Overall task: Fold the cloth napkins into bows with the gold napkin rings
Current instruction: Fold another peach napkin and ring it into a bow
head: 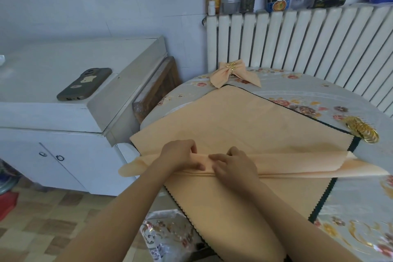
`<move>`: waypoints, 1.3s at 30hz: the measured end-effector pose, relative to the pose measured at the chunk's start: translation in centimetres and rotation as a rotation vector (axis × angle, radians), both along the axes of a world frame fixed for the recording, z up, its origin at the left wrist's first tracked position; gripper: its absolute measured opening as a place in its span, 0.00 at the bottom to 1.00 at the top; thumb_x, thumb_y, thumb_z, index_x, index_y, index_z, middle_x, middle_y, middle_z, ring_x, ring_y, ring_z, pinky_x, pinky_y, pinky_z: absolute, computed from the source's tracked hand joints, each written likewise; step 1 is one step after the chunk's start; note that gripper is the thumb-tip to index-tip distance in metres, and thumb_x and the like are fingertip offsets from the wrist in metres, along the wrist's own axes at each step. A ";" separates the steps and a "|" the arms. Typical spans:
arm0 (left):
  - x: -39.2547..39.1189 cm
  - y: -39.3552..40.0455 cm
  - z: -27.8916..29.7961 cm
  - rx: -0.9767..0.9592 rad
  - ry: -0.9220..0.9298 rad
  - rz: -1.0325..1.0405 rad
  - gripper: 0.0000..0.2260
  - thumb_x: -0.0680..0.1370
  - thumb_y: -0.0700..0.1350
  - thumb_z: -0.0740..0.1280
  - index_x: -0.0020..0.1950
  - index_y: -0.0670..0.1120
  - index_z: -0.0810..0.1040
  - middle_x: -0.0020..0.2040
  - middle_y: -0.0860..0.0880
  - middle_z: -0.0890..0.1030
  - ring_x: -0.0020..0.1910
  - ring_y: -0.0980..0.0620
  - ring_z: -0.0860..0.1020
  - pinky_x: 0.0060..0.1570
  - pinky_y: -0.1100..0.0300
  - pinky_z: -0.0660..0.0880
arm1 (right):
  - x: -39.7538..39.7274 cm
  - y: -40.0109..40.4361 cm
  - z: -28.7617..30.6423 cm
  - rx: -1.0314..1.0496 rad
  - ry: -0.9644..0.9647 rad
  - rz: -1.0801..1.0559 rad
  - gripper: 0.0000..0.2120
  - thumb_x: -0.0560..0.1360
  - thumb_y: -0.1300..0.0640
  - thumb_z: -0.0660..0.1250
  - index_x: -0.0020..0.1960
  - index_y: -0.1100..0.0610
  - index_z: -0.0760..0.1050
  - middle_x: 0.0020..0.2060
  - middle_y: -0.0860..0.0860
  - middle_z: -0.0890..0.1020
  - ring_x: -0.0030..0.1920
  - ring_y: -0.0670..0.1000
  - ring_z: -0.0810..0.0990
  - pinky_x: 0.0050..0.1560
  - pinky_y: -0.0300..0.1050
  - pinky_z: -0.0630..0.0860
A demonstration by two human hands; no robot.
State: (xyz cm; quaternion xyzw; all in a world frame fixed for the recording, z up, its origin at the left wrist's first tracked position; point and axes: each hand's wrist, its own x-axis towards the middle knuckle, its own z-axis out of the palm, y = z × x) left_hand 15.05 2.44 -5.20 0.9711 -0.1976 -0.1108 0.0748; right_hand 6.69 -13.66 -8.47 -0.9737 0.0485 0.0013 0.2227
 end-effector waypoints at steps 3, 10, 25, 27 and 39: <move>-1.4 -0.2 0.1 0.035 -0.113 -0.002 0.21 0.67 0.62 0.71 0.51 0.51 0.73 0.52 0.51 0.79 0.52 0.50 0.76 0.43 0.58 0.65 | 0.1 0.0 -0.2 -0.003 0.015 0.006 0.18 0.77 0.43 0.55 0.65 0.35 0.69 0.55 0.48 0.71 0.61 0.50 0.70 0.59 0.45 0.68; -5.7 -0.8 -1.3 -0.224 -0.120 -0.074 0.11 0.76 0.50 0.65 0.53 0.46 0.77 0.51 0.47 0.77 0.51 0.49 0.75 0.48 0.58 0.68 | 0.4 -0.8 0.1 0.075 0.091 0.075 0.17 0.78 0.45 0.57 0.66 0.38 0.70 0.50 0.48 0.68 0.60 0.52 0.69 0.61 0.44 0.65; -4.8 0.5 -0.6 -0.335 0.221 -0.228 0.22 0.69 0.46 0.74 0.60 0.47 0.72 0.59 0.50 0.70 0.58 0.53 0.71 0.59 0.61 0.70 | -0.7 -1.2 0.7 0.304 0.028 0.035 0.07 0.70 0.49 0.72 0.35 0.44 0.76 0.47 0.50 0.71 0.50 0.46 0.72 0.53 0.37 0.67; -5.4 0.3 -1.3 -0.319 0.145 -0.223 0.26 0.68 0.50 0.75 0.62 0.48 0.69 0.60 0.51 0.68 0.60 0.53 0.68 0.62 0.59 0.68 | -0.9 -1.3 0.5 0.312 0.004 0.033 0.13 0.70 0.50 0.72 0.31 0.43 0.71 0.46 0.50 0.71 0.48 0.46 0.71 0.50 0.37 0.66; -6.5 0.5 -3.5 -0.411 0.007 -0.216 0.36 0.67 0.69 0.55 0.70 0.51 0.68 0.70 0.54 0.66 0.69 0.55 0.62 0.69 0.58 0.58 | -1.8 -1.2 0.3 0.230 0.024 0.084 0.09 0.71 0.52 0.70 0.34 0.52 0.74 0.53 0.49 0.72 0.53 0.47 0.71 0.58 0.40 0.70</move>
